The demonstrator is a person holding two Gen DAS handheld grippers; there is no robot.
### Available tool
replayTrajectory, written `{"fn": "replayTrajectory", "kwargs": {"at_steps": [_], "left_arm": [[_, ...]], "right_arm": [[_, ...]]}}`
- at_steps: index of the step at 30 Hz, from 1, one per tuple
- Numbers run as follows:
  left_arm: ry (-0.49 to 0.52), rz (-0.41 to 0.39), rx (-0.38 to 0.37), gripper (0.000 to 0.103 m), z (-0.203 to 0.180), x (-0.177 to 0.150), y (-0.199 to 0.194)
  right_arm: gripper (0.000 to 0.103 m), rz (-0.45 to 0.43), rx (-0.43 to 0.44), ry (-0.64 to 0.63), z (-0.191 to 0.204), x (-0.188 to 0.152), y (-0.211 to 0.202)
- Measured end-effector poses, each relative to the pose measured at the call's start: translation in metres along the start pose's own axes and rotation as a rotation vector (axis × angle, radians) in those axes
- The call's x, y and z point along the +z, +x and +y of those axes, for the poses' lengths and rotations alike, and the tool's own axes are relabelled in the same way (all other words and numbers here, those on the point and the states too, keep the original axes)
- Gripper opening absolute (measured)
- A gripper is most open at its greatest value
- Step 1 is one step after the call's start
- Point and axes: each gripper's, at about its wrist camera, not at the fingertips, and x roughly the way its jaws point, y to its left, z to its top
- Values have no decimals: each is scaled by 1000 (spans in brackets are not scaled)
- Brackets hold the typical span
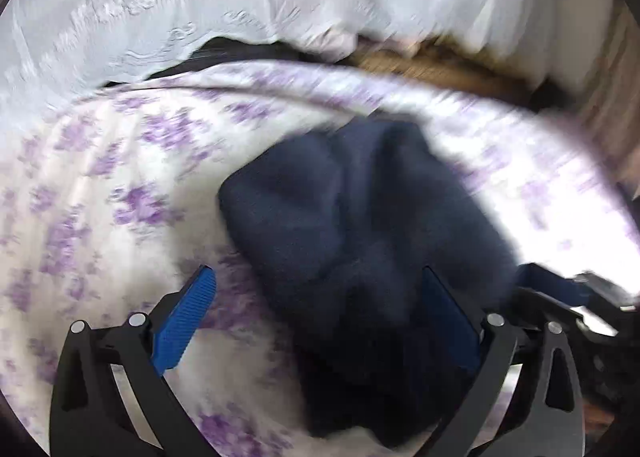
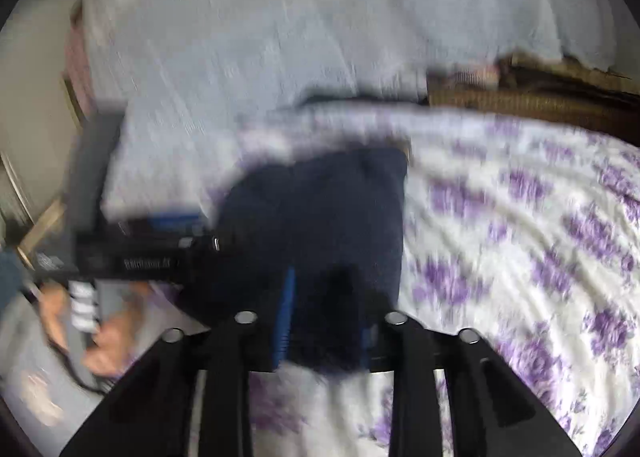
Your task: Fold small clothes
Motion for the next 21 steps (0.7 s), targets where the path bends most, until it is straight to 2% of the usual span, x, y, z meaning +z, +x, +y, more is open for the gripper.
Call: {"fn": "replayTrajectory", "kwargs": {"at_steps": [1, 4, 5, 8, 11, 14, 15, 17, 21], "left_arm": [[20, 14, 33, 99, -5, -4, 10], [31, -38, 63, 99, -6, -8, 1], [34, -58, 78, 99, -5, -9, -2], [33, -81, 122, 99, -7, -9, -6], [41, -102, 159, 99, -10, -7, -8], [56, -108, 176, 99, -12, -6, -7], [62, -110, 179, 99, -13, -6, -6], [68, -110, 183, 99, -15, -6, -5], [72, -110, 182, 99, -15, -6, -5]], "right_arm": [[29, -25, 8, -3, -1, -2, -1], [29, -43, 26, 43, -5, 6, -8], [31, -80, 16, 46, -5, 12, -14], [36, -106, -13, 56, -5, 36, -12], [37, -90, -12, 104, -10, 55, 8], [39, -35, -26, 144, -19, 55, 36], [42, -14, -38, 152, -23, 49, 46], [59, -11, -86, 115, -25, 39, 55], [60, 19, 19, 253, -48, 33, 57]]}}
